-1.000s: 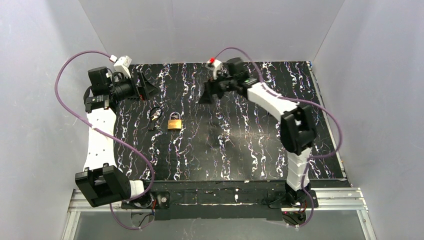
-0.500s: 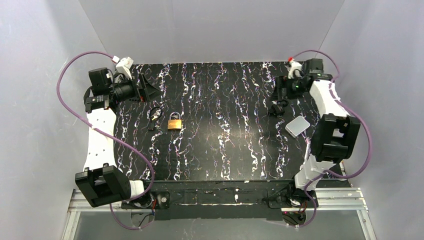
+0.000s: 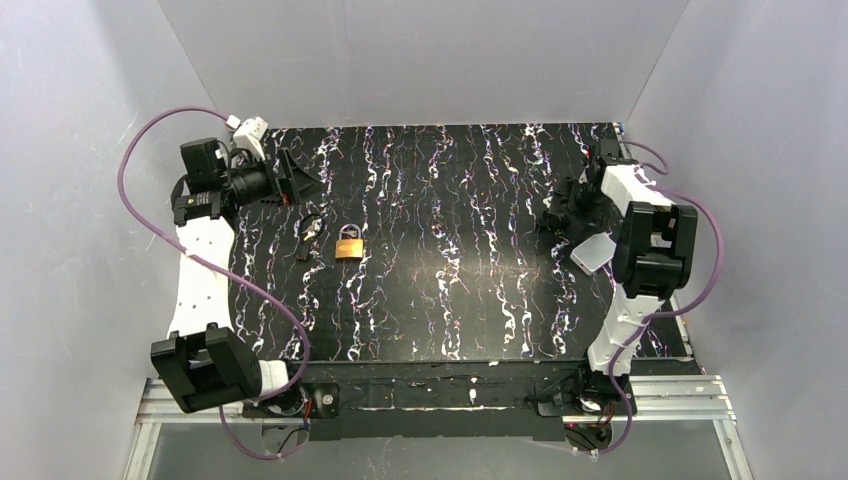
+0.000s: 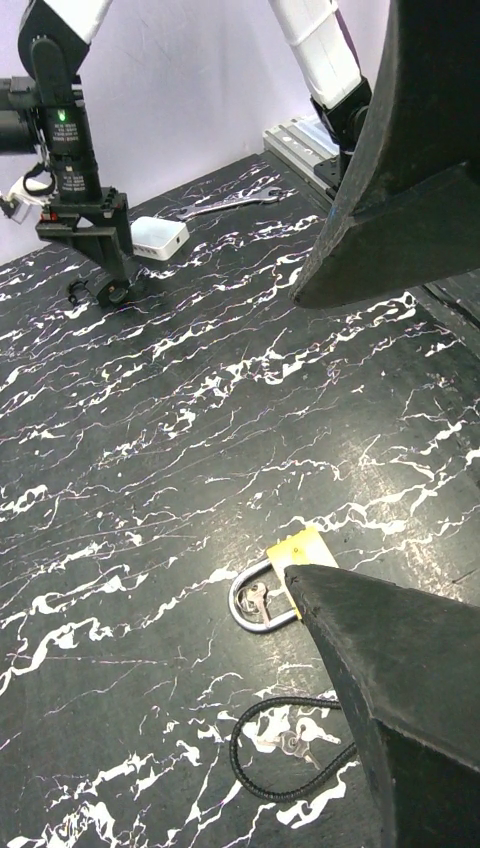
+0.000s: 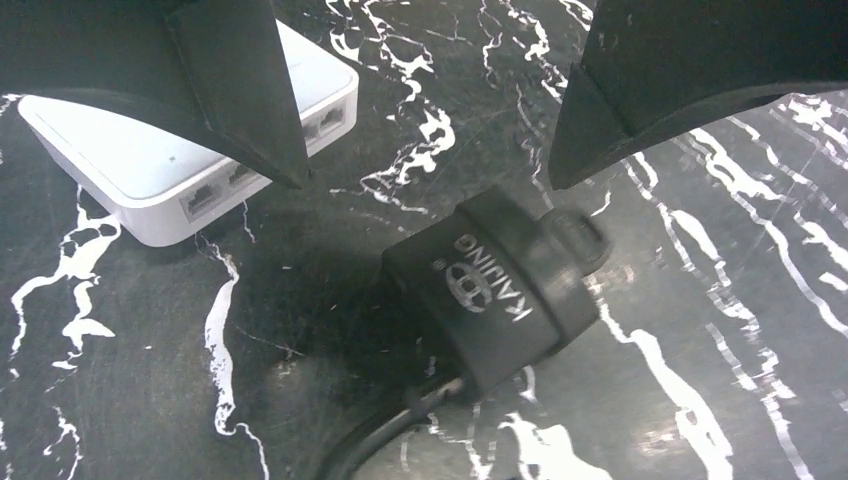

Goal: Lock with the key
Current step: Move the lock to the center of the board.

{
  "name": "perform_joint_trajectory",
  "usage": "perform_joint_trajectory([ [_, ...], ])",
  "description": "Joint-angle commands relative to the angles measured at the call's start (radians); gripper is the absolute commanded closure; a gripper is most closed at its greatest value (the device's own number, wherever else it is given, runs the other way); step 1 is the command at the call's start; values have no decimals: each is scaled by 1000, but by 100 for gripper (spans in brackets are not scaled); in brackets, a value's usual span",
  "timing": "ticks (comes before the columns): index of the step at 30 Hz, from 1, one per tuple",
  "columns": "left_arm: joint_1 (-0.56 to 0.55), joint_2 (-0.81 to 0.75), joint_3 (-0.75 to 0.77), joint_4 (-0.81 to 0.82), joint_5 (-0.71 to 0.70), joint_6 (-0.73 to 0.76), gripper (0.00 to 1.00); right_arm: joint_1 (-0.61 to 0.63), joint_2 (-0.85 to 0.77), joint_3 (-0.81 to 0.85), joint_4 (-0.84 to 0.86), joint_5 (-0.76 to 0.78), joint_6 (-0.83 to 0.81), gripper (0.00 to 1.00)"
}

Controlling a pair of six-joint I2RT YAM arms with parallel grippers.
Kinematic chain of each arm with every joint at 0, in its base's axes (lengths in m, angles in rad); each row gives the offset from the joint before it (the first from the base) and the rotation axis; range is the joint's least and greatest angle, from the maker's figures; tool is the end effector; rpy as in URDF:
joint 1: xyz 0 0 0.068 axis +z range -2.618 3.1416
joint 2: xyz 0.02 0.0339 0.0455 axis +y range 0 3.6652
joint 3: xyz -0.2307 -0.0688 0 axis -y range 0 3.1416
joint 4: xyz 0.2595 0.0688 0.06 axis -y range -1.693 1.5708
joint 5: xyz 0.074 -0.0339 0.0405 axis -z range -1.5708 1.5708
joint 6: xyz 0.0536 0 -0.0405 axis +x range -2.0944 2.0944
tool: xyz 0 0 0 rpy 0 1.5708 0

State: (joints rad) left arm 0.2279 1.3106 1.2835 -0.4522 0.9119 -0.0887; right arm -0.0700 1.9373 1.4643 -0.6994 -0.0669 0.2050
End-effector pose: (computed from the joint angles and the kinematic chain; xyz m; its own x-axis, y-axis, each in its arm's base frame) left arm 0.3179 0.0302 0.3401 -0.4958 -0.1707 -0.8515 0.5032 0.7427 -0.4418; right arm 0.4097 -0.0251 0.1466 -0.8912 0.2661 -0.3673 0.2302 0.9631 0.1393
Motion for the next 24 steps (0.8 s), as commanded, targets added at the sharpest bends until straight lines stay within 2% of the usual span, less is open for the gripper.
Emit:
perform_joint_trajectory([
  [1,7,1,-10,7,25,6,2,1,42,59,37,37,88,2],
  [11,7,35,-14,7,57,0,2,24,175,166,114,-178,-37,2],
  [16,7,42,-9,1,56,1,2,47,232,249,93,-261,-85,2],
  [20,8,48,-5,-2,60,3,2,68,248,275,80,-385,-130,2],
  [24,7,52,-2,-3,65,3,2,128,237,285,57,-439,-240,3],
])
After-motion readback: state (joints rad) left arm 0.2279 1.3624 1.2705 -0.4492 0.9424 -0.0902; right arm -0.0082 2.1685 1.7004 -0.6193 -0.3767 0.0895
